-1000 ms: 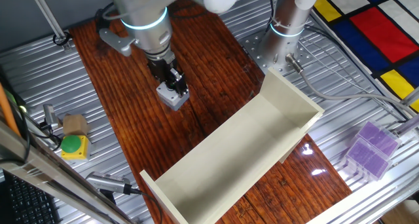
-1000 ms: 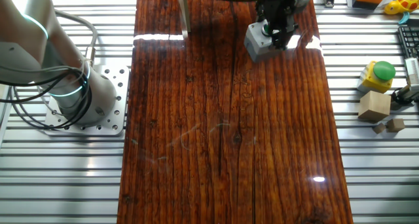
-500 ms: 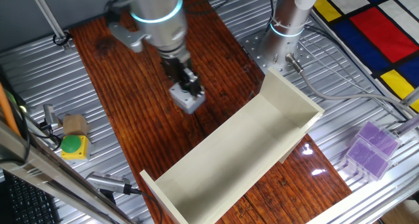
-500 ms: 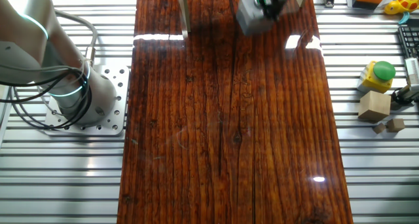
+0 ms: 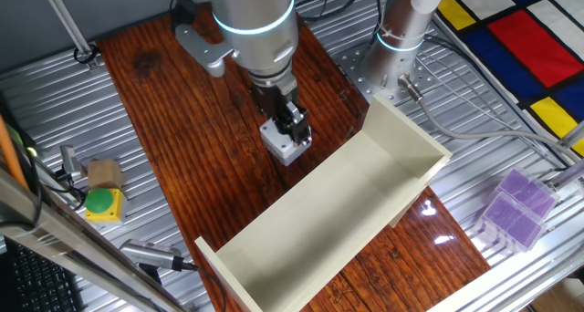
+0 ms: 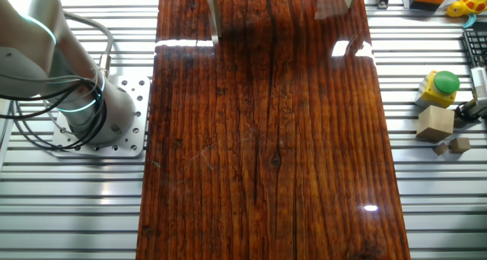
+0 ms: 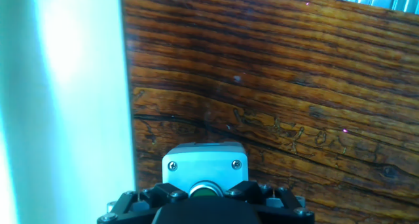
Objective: Put the object on the shelf
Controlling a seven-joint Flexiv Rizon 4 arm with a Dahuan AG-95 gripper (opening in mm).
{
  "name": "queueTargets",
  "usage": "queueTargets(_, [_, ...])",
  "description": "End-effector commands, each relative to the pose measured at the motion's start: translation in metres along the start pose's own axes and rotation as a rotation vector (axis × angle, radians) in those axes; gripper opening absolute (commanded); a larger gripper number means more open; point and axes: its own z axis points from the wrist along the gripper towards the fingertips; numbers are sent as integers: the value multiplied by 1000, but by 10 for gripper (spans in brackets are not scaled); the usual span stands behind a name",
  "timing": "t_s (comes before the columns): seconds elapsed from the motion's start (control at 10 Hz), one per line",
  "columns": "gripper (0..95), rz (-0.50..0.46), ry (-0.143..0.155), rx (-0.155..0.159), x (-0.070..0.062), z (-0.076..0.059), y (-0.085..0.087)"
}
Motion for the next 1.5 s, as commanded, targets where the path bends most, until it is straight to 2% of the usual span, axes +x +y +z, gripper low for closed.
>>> queueTargets(0.1, [0, 7, 9, 20, 1, -3, 4])
queueTargets(0.3, [0, -8, 13, 27, 0, -2, 3])
queueTargets(0.5, [0, -84, 30, 36, 0, -2, 3])
queueTargets(0.8, [0, -150, 4, 30, 0, -2, 3])
queueTargets(0.9, [0, -157, 2, 27, 0, -2, 3])
queueTargets(1.0, [0, -156, -8, 5, 0, -2, 3])
queueTargets(1.3, [0, -125, 8, 0, 0, -2, 3])
queueTargets(1.5, [0, -98, 11, 7, 6, -17, 22])
